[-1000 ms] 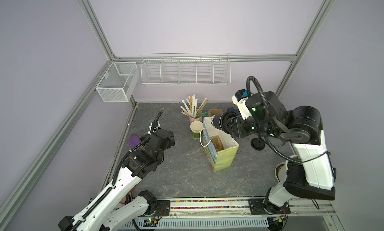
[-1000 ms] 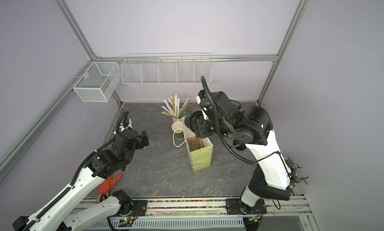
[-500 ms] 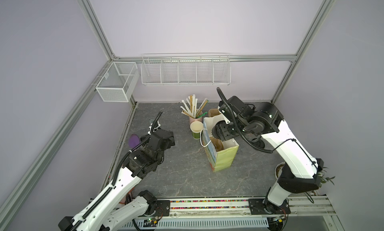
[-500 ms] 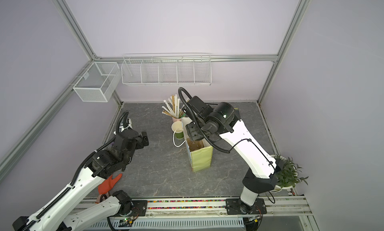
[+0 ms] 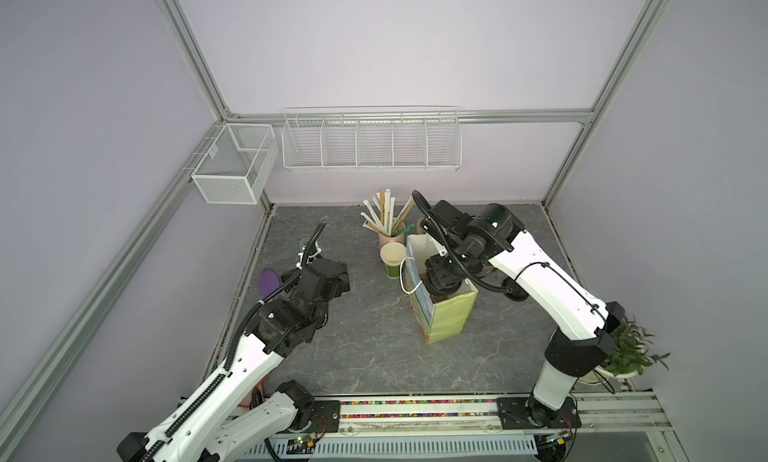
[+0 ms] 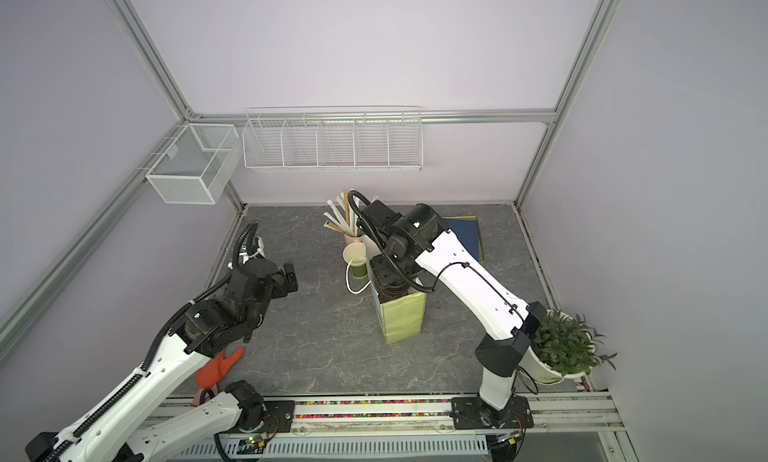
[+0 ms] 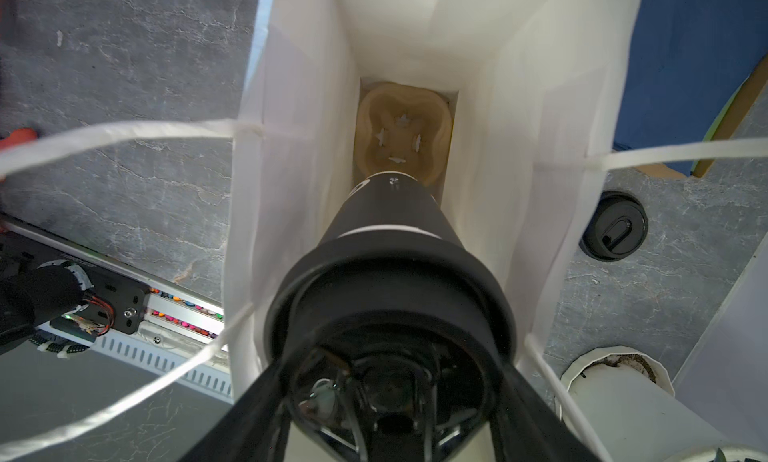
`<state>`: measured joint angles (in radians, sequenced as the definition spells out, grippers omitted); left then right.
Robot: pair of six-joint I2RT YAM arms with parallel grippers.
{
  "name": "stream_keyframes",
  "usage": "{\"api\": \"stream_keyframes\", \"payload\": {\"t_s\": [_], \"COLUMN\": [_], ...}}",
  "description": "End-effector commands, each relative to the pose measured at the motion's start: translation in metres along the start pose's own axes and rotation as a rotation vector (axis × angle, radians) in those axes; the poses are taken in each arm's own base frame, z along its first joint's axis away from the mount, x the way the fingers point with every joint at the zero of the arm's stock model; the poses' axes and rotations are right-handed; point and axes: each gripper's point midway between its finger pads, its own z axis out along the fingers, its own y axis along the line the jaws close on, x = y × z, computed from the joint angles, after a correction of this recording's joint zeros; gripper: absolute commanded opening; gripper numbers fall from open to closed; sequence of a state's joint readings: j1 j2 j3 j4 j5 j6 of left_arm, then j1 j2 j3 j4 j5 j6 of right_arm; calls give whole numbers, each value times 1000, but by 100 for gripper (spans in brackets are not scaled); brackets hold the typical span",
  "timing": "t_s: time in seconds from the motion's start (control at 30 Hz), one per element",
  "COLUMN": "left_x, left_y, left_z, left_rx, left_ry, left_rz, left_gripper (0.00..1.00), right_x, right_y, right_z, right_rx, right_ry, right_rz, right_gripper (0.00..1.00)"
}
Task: Pack the takeout coffee
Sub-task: 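Lower the held black lid into the bag toward the tan cup carrier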
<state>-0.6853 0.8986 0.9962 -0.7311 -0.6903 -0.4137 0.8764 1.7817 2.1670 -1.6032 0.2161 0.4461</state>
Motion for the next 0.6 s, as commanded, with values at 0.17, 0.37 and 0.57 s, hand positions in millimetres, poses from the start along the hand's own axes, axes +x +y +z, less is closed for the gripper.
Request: {"api": "stream_keyframes", "payload": {"t_s": [0.17,0.37,0.57], "left_x": [5,5,5], "left_y": [1,1,1], "left_z": [3,4,4], "left_rx": [-10,-11,-11], "left_ry": [13,14,16], "left_rz": [17,18,19], "left_gripper": [99,99,99], "right_x": [47,51,60], "right_y": [-17,-12,-11], "right_z": [15,24,36], "right_rx": [70,72,85], "right_ry": [247,294,355], "right_rz": [49,87,96], "right_gripper": [64,65,65]}}
